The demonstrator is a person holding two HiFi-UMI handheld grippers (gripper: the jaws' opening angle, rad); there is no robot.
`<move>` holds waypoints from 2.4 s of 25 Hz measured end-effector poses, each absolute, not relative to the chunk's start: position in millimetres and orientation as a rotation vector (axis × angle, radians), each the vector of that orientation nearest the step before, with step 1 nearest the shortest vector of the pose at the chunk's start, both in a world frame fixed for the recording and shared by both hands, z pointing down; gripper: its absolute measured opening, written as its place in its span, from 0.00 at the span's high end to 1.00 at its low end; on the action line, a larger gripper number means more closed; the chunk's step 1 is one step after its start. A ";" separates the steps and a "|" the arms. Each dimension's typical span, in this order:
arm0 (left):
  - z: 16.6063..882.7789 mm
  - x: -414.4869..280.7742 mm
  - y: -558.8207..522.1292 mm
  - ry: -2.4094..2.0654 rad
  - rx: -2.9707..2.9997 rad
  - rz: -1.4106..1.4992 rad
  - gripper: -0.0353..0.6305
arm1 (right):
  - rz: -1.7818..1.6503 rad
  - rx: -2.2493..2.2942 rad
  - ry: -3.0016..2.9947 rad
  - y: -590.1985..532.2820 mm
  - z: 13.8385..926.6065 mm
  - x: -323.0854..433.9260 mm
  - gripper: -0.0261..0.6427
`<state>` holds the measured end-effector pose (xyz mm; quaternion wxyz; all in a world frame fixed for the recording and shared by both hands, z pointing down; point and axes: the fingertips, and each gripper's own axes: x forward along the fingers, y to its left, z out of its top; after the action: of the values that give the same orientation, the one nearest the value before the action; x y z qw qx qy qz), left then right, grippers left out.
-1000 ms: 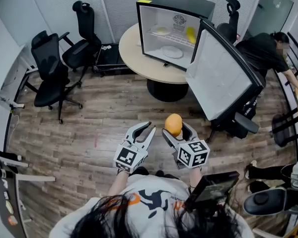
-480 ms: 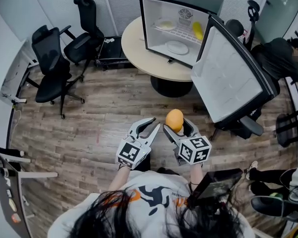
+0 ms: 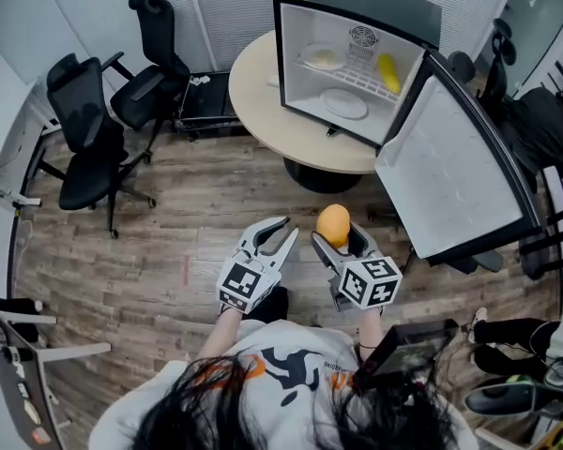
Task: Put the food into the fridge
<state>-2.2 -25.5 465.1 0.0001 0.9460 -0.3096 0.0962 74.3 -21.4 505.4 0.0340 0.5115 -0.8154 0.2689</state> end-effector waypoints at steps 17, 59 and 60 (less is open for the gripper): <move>459.1 -84.6 -161.0 -0.855 2.977 0.190 0.84 | 0.940 1.650 -2.473 -149.5 503.5 -11.0 0.42; 453.3 41.3 -332.8 -0.598 3.013 0.182 0.84 | 0.677 2.005 -2.279 -363.0 456.9 179.3 0.42; 453.4 44.0 -336.6 -0.595 3.015 0.185 0.84 | 0.658 2.005 -2.270 -369.3 455.5 184.4 0.42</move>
<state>44.0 -336.6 453.4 0.0313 0.9788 -0.1931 0.0600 184.4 -369.3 455.5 0.0213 0.6467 -0.7323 0.2124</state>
